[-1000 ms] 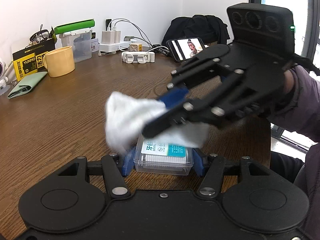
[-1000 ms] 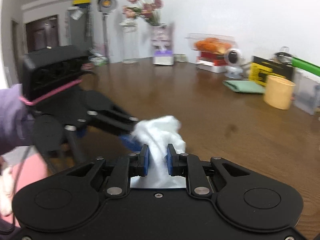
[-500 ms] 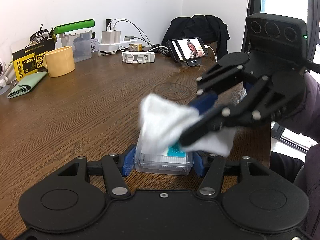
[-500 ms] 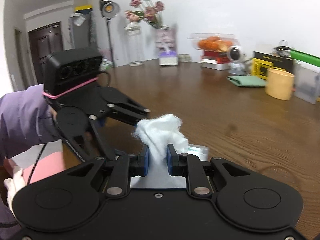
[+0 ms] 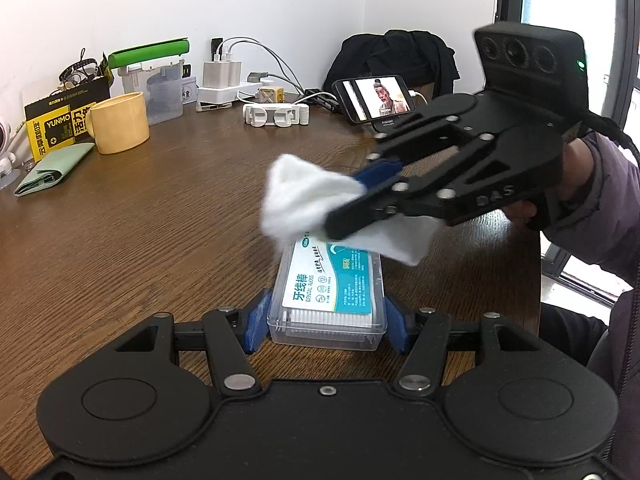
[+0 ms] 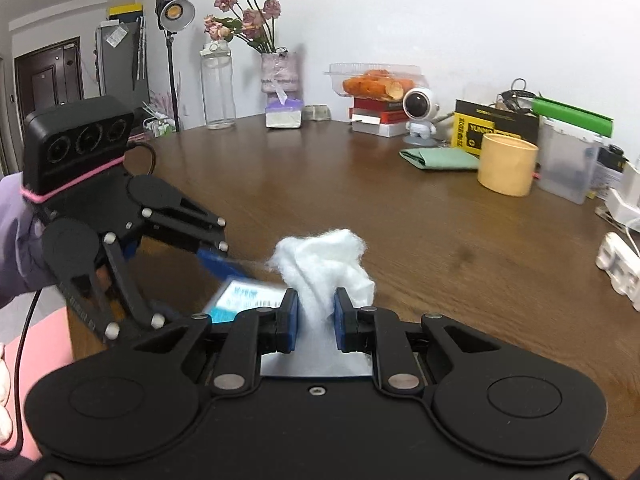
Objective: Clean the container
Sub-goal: 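Wipe the tissue along the box lid with the right gripper, then lift the tissue off the box lid with the right gripper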
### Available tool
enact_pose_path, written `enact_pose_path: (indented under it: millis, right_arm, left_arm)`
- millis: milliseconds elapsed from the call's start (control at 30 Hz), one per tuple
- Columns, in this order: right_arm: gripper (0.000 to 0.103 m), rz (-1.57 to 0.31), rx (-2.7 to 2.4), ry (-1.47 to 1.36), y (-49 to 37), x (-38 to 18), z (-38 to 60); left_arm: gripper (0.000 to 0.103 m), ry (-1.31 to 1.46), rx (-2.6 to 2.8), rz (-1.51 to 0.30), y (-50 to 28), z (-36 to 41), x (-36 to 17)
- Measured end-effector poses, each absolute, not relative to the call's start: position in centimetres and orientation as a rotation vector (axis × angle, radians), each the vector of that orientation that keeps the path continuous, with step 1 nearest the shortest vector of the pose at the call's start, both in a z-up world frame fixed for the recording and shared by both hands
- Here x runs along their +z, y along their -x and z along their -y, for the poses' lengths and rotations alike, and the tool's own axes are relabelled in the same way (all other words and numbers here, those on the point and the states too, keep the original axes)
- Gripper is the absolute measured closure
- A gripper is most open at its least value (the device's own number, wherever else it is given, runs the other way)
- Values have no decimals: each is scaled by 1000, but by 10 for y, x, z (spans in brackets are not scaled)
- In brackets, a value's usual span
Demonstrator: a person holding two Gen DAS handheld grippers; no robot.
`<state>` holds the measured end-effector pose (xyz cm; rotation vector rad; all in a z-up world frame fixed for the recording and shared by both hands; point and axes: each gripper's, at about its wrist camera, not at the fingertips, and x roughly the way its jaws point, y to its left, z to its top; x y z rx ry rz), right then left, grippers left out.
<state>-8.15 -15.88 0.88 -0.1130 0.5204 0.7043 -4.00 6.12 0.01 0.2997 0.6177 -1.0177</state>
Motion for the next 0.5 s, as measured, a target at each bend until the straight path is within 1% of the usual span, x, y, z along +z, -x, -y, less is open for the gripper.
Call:
enact_pose_path:
  millis: [233, 500]
  right_arm:
    - [83, -523, 826, 85, 100, 12, 150]
    - [83, -506, 911, 87, 83, 14, 112]
  left_arm:
    - [46, -301, -1019, -617, 40, -61, 0]
    - [46, -304, -1020, -616, 41, -61, 0]
